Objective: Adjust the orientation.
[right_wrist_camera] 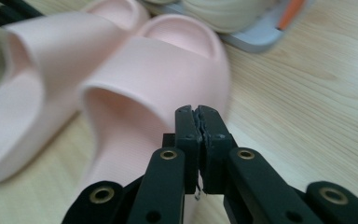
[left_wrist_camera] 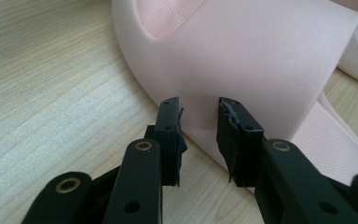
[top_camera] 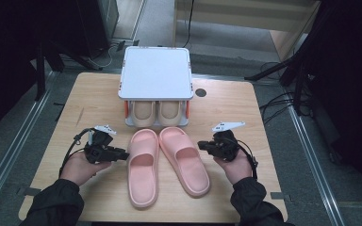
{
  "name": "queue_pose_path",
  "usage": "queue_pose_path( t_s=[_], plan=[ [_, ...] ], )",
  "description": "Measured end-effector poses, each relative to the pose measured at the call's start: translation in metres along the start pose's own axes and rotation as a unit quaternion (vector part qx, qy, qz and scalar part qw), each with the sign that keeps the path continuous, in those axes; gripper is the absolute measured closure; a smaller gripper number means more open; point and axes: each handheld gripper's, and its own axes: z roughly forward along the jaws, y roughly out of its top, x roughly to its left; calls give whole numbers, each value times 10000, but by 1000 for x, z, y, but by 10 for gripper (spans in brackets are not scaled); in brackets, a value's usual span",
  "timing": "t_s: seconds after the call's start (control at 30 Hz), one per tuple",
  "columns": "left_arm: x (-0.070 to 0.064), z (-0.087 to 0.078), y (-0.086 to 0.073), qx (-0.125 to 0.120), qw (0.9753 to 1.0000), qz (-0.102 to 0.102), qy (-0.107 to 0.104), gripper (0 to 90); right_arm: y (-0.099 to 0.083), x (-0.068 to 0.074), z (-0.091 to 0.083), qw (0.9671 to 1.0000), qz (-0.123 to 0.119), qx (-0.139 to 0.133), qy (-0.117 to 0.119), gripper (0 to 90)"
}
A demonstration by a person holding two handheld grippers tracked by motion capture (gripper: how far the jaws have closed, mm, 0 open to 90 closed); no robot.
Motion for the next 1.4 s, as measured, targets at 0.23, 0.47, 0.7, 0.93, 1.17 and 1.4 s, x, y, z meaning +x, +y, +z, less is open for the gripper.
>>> queue_pose_path(
  t_s=[0.23, 0.47, 0.7, 0.93, 1.17, 1.4],
  plan=[
    [0, 1, 0, 16, 10000, -22, 11, 691, -5, -15, 16, 9983, 302, 440, -212, 857],
    [0, 1, 0, 43, 10000, -11, -1, 697, -3, -6, 30, 9980, 144, 596, -140, 859],
    [-8, 4, 1, 109, 9998, 113, -75, 697, -3, -3, 32, 9981, 118, 591, -107, 858],
    [-12, 5, 1, 130, 9997, 169, -141, 693, -3, 2, 34, 9985, 105, 532, -57, 861],
    [-16, 6, 1, 148, 9994, 279, -173, 697, -3, 4, 38, 9989, 163, 439, 30, 868],
    [-15, 4, 1, 118, 9995, 224, -175, 681, -5, 1, 38, 9989, 307, 331, 78, 850]
  ],
)
